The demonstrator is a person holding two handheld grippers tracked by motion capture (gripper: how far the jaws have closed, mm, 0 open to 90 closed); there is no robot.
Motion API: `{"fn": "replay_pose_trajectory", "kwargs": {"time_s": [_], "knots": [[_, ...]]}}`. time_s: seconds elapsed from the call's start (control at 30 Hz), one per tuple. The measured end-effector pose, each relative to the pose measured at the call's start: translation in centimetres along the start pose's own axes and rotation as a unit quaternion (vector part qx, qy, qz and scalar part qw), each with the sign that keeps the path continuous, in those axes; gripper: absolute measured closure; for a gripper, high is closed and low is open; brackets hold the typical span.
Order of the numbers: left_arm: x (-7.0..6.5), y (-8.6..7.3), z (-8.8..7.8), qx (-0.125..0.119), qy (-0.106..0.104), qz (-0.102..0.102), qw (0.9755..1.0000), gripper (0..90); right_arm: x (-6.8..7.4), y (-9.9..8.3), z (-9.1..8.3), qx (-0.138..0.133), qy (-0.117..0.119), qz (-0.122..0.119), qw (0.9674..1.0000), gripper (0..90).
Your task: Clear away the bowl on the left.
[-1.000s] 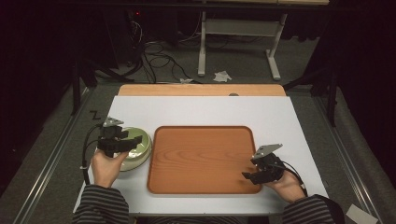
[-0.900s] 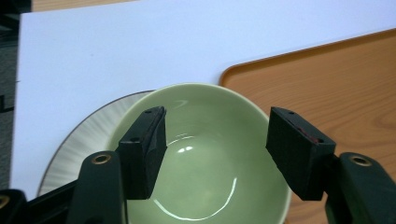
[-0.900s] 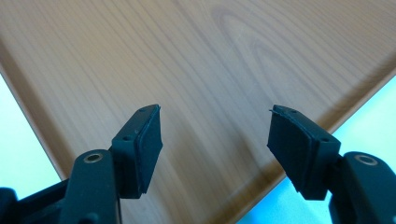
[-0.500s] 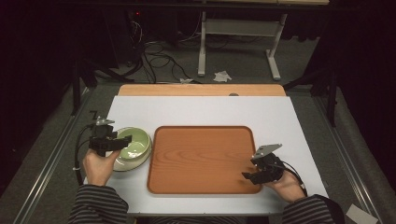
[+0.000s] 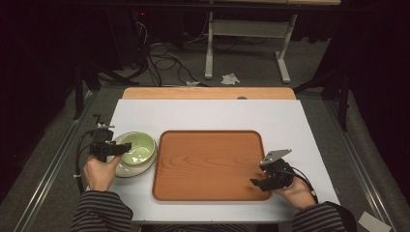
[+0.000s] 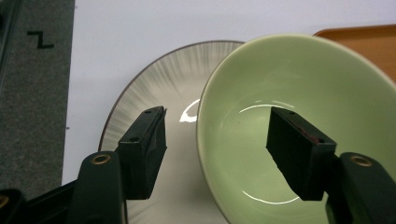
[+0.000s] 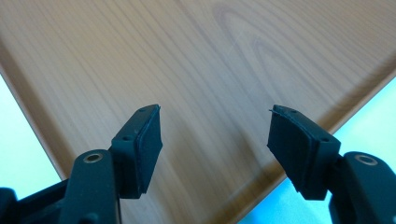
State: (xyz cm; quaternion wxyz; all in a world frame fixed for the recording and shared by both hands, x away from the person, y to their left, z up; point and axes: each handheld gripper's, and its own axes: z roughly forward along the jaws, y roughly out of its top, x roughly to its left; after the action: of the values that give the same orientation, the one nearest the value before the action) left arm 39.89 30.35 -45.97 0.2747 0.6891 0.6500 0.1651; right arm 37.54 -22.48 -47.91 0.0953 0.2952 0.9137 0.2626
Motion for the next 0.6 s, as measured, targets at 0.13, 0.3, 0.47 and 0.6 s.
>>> {"fn": "replay_pose_trajectory", "kwargs": {"time_s": [0.13,0.3,0.47,0.6], "knots": [[0.3,0.0,0.7,0.019,-0.005,-0.006,0.9998,38.7,0.0,0.0,0.1,0.002,0.003,-0.006,1.0,36.5],[0.5,0.0,1.6,0.04,-0.011,-0.009,0.9991,40.8,0.0,0.0,0.1,0.004,0.0,-0.005,1.0,36.5],[0.2,0.0,2.1,0.057,0.0,-0.007,0.9983,47.1,0.0,0.0,0.2,0.003,0.003,-0.001,1.0,36.5],[0.3,0.0,2.2,0.057,-0.003,-0.012,0.9983,53.4,0.1,0.0,0.2,0.008,0.002,-0.002,1.0,36.5]]}}
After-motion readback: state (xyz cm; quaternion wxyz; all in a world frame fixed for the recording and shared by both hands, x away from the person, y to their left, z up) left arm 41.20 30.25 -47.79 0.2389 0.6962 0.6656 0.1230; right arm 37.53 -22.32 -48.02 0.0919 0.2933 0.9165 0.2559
